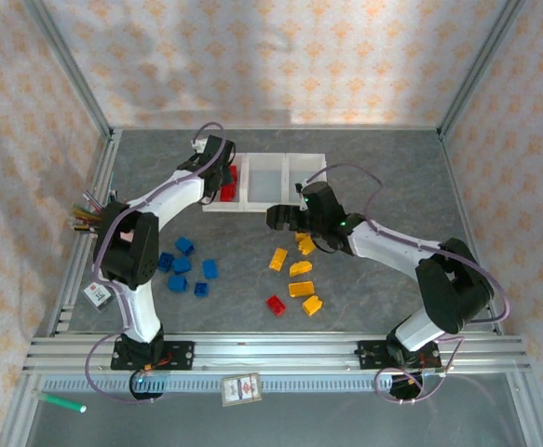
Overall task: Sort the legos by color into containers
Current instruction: Place the lego in the container, then pick up the lego from the middle-left of the table.
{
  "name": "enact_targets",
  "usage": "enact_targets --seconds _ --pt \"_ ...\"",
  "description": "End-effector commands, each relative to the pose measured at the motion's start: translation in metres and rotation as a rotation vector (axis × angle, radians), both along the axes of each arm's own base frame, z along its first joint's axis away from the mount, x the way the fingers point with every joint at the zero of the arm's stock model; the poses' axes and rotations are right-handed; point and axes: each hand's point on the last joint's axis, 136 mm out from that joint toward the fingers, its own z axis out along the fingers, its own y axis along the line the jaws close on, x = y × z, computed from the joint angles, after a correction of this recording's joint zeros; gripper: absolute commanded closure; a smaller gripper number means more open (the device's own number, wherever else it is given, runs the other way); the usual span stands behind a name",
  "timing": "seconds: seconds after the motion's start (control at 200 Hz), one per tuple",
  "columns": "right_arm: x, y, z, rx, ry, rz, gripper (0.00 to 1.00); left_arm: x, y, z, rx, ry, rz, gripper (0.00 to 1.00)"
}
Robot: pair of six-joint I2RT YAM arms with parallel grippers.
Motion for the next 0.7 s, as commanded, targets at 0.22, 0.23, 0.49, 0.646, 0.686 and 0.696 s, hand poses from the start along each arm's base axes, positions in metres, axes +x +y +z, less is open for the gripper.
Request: enact_targets --seconds 0.22,0.23,0.49,0.646,0.686,0.696 --pt "0.013 -0.001 0.019 -0.016 -0.061 -0.002 0.00 0.016 0.001 0.017 0.053 -0.008 -0.029 0.51" --pt "0.012 -0.001 0.019 -0.017 -0.062 -0.001 0.00 0.016 0.001 0.019 0.054 -0.010 -0.028 0.51" --pt "-0.002 -0.014 0.028 -0.031 -0.064 -0.002 0.00 -0.013 -0.012 0.042 -0.020 -0.017 -0.082 0.45" --pt "-0.022 -0.027 0.018 -0.053 -0.021 0.013 0.00 -0.058 -0.028 0.044 -0.069 -0.004 -0.139 0.42" --pt "-0.027 -0.032 0.015 -0.062 -0.011 0.012 0.00 -0.073 -0.032 0.041 -0.078 0.005 -0.144 0.42" --pt "-0.029 -0.033 0.014 -0.066 -0.006 0.012 0.00 -0.076 -0.034 0.041 -0.083 0.006 -0.149 0.42"
